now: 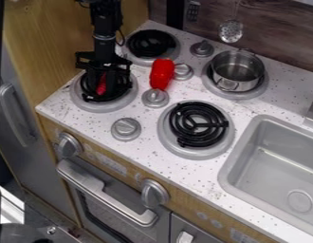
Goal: Put the red fork on the lower right burner
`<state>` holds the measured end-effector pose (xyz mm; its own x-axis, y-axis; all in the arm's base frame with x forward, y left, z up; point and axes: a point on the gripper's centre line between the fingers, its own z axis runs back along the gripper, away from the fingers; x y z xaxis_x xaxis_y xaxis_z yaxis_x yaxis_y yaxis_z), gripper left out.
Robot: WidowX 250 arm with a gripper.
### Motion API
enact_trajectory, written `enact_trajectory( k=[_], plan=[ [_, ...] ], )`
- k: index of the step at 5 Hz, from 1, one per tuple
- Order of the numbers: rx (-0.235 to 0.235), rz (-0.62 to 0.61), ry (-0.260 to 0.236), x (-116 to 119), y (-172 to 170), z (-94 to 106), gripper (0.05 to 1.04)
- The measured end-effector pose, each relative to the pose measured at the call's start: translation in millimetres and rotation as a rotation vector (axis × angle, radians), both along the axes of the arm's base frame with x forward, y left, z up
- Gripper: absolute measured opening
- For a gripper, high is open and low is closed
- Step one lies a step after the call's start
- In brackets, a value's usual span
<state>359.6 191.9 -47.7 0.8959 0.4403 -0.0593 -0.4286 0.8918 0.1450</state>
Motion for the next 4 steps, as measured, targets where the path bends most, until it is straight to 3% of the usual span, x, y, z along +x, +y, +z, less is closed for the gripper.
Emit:
enact_trajectory(
  k=[1,2,3,4],
  plan=[
    [-0.014,-0.042,-0.029,-7.7,-19.6,7.7,0.357],
    [0.033,-0.189,-0.152,-5.7,-64.5,47.6,0.357],
    [0.055,-0.273,-0.204,-23.1,-101.7,74.2,0.356],
    [0.042,-0.360,-0.194,-49.3,-132.5,73.0,0.356]
  ],
)
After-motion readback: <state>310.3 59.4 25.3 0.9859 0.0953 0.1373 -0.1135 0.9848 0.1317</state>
